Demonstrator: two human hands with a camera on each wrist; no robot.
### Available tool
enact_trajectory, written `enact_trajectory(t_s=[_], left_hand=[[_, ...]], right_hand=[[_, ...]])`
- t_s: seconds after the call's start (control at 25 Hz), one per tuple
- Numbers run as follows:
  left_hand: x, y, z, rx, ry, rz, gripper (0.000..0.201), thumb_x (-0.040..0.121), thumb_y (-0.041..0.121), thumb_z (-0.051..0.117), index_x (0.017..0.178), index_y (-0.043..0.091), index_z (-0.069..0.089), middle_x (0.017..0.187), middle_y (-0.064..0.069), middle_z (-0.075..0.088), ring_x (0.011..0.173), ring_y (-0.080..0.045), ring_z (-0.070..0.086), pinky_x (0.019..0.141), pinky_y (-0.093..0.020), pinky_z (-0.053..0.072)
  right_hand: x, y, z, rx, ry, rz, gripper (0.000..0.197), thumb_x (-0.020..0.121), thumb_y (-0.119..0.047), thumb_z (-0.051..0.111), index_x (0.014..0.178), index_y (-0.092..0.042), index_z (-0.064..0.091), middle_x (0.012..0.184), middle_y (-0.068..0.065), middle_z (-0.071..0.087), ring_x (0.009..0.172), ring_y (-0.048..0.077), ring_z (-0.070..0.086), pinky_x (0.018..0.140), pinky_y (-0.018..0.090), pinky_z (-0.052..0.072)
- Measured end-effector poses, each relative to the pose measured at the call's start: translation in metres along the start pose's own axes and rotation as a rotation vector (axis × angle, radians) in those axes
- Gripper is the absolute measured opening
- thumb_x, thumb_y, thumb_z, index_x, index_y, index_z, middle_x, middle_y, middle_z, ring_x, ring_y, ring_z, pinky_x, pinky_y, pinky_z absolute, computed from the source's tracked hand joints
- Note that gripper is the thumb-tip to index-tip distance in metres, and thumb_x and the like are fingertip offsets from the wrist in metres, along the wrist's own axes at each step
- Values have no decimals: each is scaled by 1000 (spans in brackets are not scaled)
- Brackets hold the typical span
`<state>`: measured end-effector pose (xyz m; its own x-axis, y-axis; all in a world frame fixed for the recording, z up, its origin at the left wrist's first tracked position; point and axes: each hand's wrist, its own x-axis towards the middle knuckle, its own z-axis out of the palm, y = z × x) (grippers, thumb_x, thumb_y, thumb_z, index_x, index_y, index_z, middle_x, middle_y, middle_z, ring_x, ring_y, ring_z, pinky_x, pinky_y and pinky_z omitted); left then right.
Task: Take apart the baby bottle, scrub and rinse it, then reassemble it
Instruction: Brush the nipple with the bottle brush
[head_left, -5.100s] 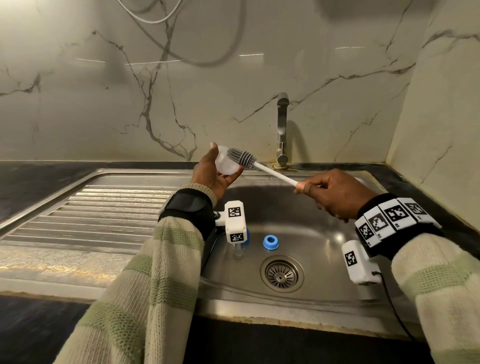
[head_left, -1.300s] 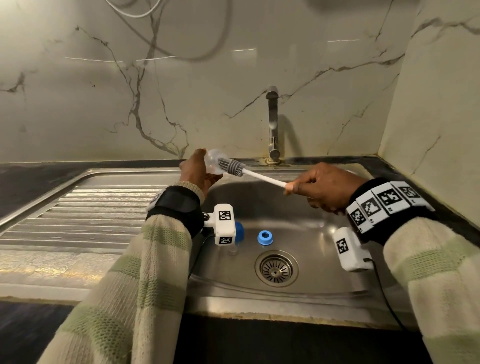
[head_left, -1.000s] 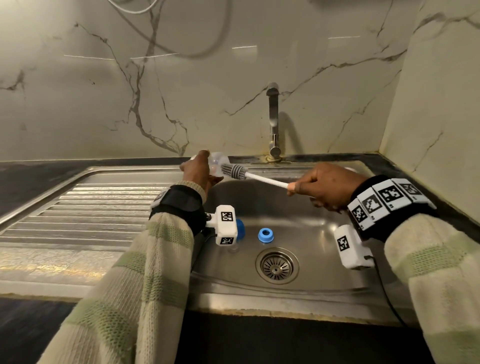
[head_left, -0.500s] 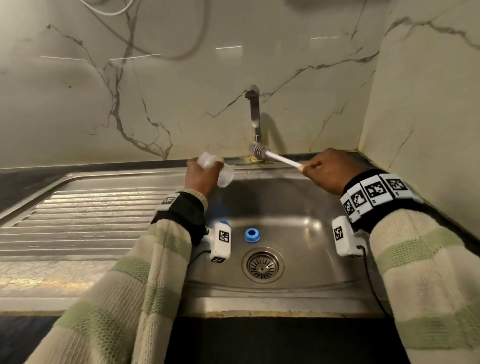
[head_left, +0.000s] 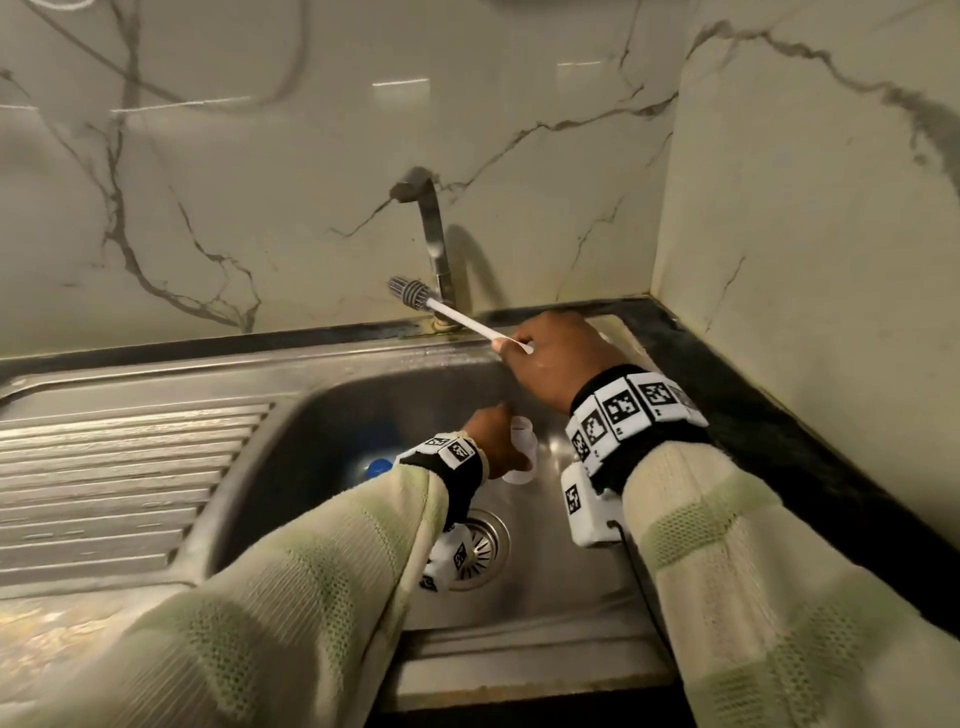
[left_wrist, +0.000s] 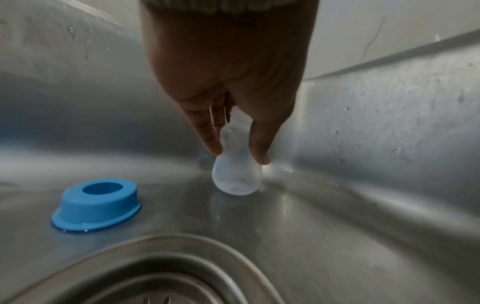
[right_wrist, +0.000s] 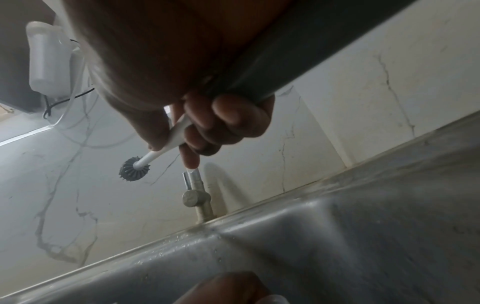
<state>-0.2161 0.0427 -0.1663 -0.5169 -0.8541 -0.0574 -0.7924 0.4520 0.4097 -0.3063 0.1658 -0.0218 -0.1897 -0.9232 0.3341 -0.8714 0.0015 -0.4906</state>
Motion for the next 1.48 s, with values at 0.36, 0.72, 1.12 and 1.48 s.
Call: enact_trajectory(t_s=[0.36, 0.72, 1.12, 1.48], left_hand=[[6, -6, 22, -24, 17, 48, 106, 64, 35, 90, 146, 9, 29, 137, -17, 52, 123, -37, 54, 99, -44, 48], [-21, -73, -73, 164, -79, -248, 25, 84, 20, 75, 107, 10, 73, 98, -9, 74, 88, -25, 71, 78, -35, 59], [-46, -110, -84, 316, -317, -535, 27, 55, 49, 89, 43, 34, 70, 68, 3, 74, 77, -19, 74, 80, -38, 62], [-50, -119, -74, 383, -240, -532, 25, 56, 35, 82, 67, 18, 68, 84, -6, 72, 83, -30, 71, 80, -46, 60]], right_hand=[[5, 4, 12, -25, -50, 21, 34, 93, -43, 56, 85, -15, 73, 70, 1, 66, 65, 16, 61, 51, 22, 35], [7, 5, 15, -29, -57, -10, 37, 91, -48, 57, 83, -16, 75, 67, 2, 64, 62, 17, 59, 52, 23, 37], [6, 5, 23, -57, -96, -48, 41, 89, -48, 59, 79, -11, 74, 72, 11, 68, 71, 28, 63, 65, 32, 50], [5, 5, 24, -67, -141, -41, 36, 90, -48, 59, 78, -17, 73, 71, 4, 66, 67, 18, 60, 61, 26, 42]])
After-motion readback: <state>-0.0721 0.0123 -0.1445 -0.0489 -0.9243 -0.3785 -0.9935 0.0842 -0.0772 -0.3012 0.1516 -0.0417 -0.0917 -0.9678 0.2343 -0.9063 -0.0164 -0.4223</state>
